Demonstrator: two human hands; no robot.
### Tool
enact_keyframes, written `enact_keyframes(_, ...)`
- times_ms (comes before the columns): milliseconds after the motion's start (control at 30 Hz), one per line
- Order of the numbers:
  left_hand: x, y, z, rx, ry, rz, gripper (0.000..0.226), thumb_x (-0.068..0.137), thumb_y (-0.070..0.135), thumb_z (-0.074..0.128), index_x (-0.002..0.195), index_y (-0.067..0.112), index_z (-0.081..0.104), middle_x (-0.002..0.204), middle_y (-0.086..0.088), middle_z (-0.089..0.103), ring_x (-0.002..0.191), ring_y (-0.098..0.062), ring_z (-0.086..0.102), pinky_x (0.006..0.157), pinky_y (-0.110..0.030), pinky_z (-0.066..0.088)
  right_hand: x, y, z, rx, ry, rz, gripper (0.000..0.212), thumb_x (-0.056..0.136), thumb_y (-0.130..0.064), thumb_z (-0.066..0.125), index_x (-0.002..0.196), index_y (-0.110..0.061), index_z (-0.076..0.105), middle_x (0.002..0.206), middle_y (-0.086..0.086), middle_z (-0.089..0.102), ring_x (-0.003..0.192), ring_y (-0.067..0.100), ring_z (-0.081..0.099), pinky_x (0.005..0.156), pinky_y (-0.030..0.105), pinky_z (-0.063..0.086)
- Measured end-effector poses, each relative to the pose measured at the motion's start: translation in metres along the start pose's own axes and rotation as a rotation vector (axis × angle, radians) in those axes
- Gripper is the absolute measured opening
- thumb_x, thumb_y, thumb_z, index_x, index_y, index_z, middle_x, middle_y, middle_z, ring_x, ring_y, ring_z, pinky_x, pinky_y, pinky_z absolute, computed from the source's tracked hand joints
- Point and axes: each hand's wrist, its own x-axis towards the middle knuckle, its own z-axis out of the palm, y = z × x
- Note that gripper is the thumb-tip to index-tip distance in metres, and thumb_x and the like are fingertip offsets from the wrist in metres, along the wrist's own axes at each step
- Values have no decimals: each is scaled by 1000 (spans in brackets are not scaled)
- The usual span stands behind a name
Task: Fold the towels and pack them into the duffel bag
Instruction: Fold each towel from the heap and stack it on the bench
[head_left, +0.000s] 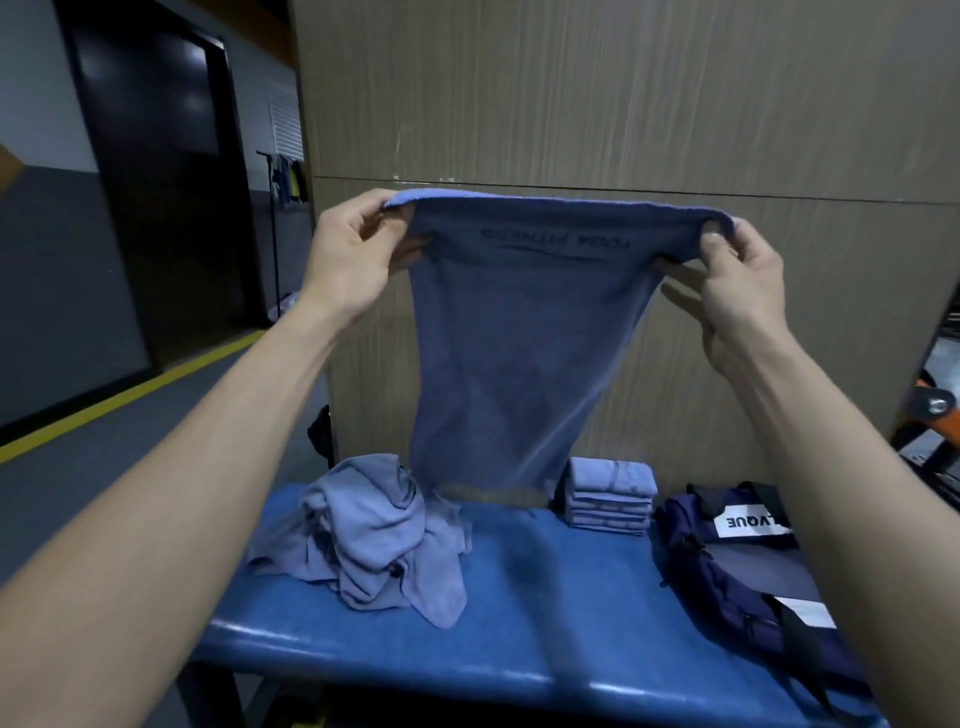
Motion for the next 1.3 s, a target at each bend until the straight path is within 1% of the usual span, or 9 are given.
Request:
enact_keyframes(100, -19, 12, -6, 49, -21, -12, 18, 106, 17, 51, 106, 18, 68, 83, 1, 74, 69, -20, 75, 59, -28, 61, -17, -1, -8, -36, 6, -65, 21, 103, -21, 52, 87, -19, 66, 74, -5, 64, 59, 16, 63, 58, 29, 55)
enact_keyframes(233, -54, 15, -15, 106, -150, -74, 18, 106, 19, 49, 102, 18, 67, 52, 1, 62, 38, -15, 60, 31, -23, 35, -47, 7, -30, -171, 50, -57, 27, 87, -17, 58, 69, 0, 49, 60, 8, 36, 46, 17, 34, 45, 26, 27)
enact_keyframes(367, -100, -8, -17, 118, -379, -319, 26, 106, 23, 49, 101, 3, 66, 49, -8, 55, 32, -16, 51, 30, -21, 31, -83, 29, -52, -302, 64, 79, 39, 85, -20, 61, 56, -11, 36, 52, 0, 25, 46, 16, 23, 46, 25, 18)
enact_keyframes(500, -157, -60, -15, 153, -550, -579, 31, 105, 27, 53, 98, 0, 65, 58, -14, 50, 34, -18, 46, 34, -22, 31, -116, 76, -75, -443, -111, 338, 31, 88, -22, 64, 64, -13, 46, 55, 4, 28, 45, 16, 26, 48, 25, 18)
enact_keyframes(667, -240, -130, -8, 217, -634, -857, 33, 103, 32, 56, 78, 12, 50, 47, -8, 42, 33, -20, 38, 35, -22, 23, -158, 142, -103, -600, -350, 693, 25, 92, -21, 61, 71, -13, 50, 49, 4, 28, 38, 13, 22, 45, 18, 13)
enact_keyframes(867, -291, -189, 0, 149, -546, -1020, 27, 102, 31, 59, 84, 11, 57, 49, -3, 37, 30, -13, 28, 35, -17, 14, -184, 201, -123, -680, -616, 994, 39, 94, -19, 62, 61, -15, 40, 50, 4, 29, 39, 15, 21, 45, 20, 14)
enact_keyframes(1067, -273, -235, 23, 216, -245, -836, 44, 80, 55, 65, 63, 15, 57, 58, -1, 43, 56, -13, 37, 56, -29, 26, -175, 260, -104, -592, -491, 762, 39, 101, -25, 60, 72, -4, 45, 57, 5, 37, 41, 18, 39, 44, 22, 30)
enact_keyframes(1200, -241, -263, 47, 269, -121, -745, 40, 96, 28, 65, 67, 3, 54, 63, 0, 44, 62, -11, 37, 60, -32, 30, -159, 298, -74, -658, -395, 497, 42, 100, -29, 60, 63, -12, 50, 57, 0, 49, 59, 13, 44, 61, 34, 36)
enact_keyframes(1300, -215, -286, 65, 339, -109, -714, 41, 98, 32, 60, 69, 5, 50, 61, 1, 39, 61, -13, 34, 58, -33, 28, -141, 323, -42, -697, -378, 386, 39, 100, -30, 59, 66, -10, 50, 62, 9, 51, 60, 12, 43, 60, 32, 36)
